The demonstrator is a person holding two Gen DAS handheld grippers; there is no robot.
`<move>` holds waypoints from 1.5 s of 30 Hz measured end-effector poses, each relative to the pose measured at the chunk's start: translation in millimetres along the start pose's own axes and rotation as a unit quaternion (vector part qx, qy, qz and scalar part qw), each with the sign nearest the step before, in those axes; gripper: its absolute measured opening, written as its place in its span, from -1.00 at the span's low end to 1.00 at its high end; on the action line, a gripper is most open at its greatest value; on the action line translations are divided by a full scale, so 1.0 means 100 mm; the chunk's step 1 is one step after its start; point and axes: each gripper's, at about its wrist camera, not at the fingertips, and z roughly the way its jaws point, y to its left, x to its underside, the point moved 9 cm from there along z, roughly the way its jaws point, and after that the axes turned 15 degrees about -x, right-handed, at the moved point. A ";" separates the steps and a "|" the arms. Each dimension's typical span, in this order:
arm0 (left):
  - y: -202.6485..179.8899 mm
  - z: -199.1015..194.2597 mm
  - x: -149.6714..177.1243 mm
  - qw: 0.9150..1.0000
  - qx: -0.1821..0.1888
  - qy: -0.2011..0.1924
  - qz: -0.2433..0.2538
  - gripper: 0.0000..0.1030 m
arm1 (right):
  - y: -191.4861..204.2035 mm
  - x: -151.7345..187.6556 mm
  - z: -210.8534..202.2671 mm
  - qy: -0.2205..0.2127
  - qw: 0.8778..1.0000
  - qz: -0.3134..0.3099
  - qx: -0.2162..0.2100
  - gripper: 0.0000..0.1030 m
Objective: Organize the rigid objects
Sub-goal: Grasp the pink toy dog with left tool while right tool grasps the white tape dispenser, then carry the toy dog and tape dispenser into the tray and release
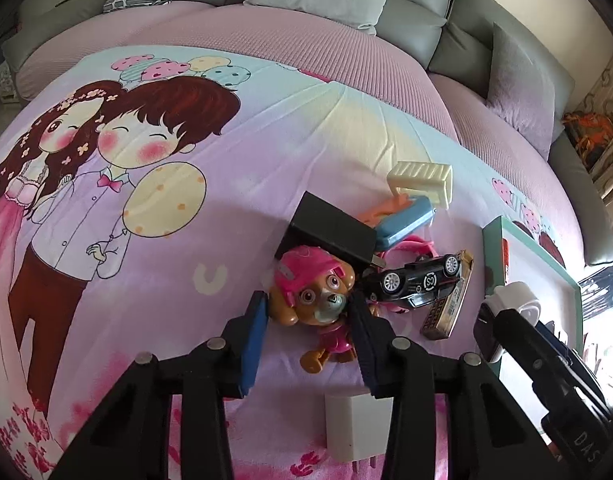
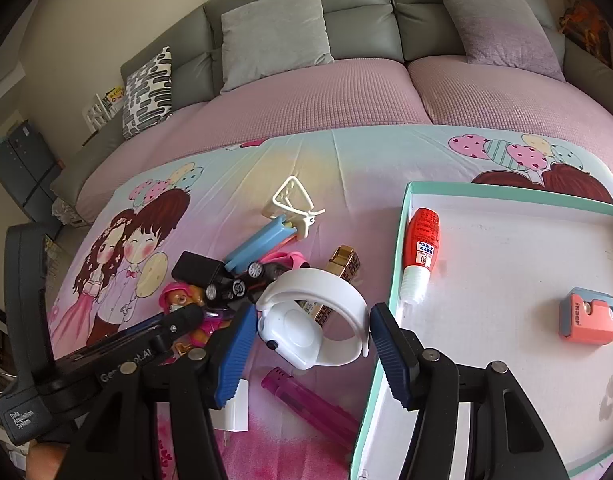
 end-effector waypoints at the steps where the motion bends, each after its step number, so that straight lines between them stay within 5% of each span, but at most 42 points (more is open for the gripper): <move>1: 0.00 0.00 0.00 1.000 0.002 0.001 -0.001 -0.18 | 0.00 0.00 0.00 0.000 1.000 0.000 0.000 0.20; 25: -0.06 -0.69 -0.24 0.995 0.031 -0.093 -0.015 -0.18 | -0.12 -0.15 -0.32 -0.036 0.999 -0.001 0.026 0.20; 45: -1.71 -0.88 0.18 0.973 0.150 -0.118 0.127 -0.18 | -1.46 -0.17 -1.24 -0.104 0.971 0.102 0.189 0.20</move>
